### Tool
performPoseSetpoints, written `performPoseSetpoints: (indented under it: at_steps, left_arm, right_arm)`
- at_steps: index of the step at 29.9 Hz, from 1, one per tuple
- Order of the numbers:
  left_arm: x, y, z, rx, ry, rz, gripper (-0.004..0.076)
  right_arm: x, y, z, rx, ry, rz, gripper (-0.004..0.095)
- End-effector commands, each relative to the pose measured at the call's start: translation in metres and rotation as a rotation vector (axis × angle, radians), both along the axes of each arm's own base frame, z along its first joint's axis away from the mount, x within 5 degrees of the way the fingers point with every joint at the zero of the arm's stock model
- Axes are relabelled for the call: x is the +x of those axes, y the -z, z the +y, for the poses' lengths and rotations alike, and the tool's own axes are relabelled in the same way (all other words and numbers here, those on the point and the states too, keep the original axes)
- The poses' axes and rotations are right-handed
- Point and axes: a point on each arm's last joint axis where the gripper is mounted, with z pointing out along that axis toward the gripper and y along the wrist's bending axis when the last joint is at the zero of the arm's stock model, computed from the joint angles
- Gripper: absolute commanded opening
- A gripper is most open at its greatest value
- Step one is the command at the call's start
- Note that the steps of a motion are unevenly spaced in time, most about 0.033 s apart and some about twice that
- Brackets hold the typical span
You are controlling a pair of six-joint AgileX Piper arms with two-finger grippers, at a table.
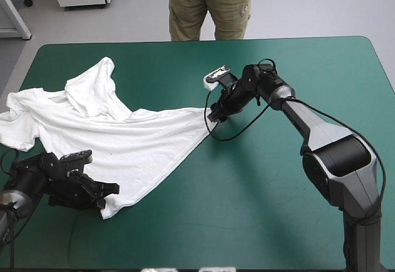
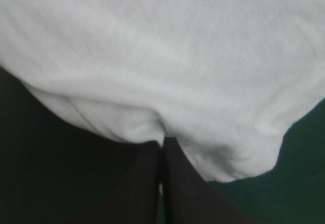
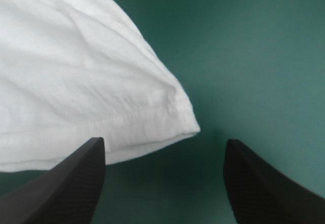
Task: Fold the cloth
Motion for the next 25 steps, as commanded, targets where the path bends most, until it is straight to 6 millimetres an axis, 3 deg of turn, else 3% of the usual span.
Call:
performPoseSetpoints:
  at_steps: [1, 10, 14, 20, 25]
  left_arm:
    - [0.003, -0.010, -0.002, -0.013, -0.007, -0.043, -0.0009]
    - [0.004, -0.010, -0.002, -0.012, -0.008, -0.047, -0.0009]
    - [0.004, -0.010, -0.002, -0.014, -0.009, -0.047, -0.0009]
    - [0.004, -0.010, -0.001, -0.010, -0.008, -0.049, -0.0009]
    - [0.003, -0.012, -0.001, -0.006, 0.005, -0.067, -0.0009]
  right_arm:
    - [0.000, -0.034, 0.004, 0.064, 0.000, -0.129, 0.0633]
    - [-0.001, -0.017, 0.025, 0.103, -0.015, -0.086, 0.0601]
    - [-0.001, -0.018, 0.028, 0.110, -0.012, -0.108, 0.0419]
    - [-0.005, -0.016, 0.026, 0.073, -0.030, -0.068, -0.0019]
    - [-0.009, -0.031, 0.019, 0.033, -0.011, -0.095, -0.0001]
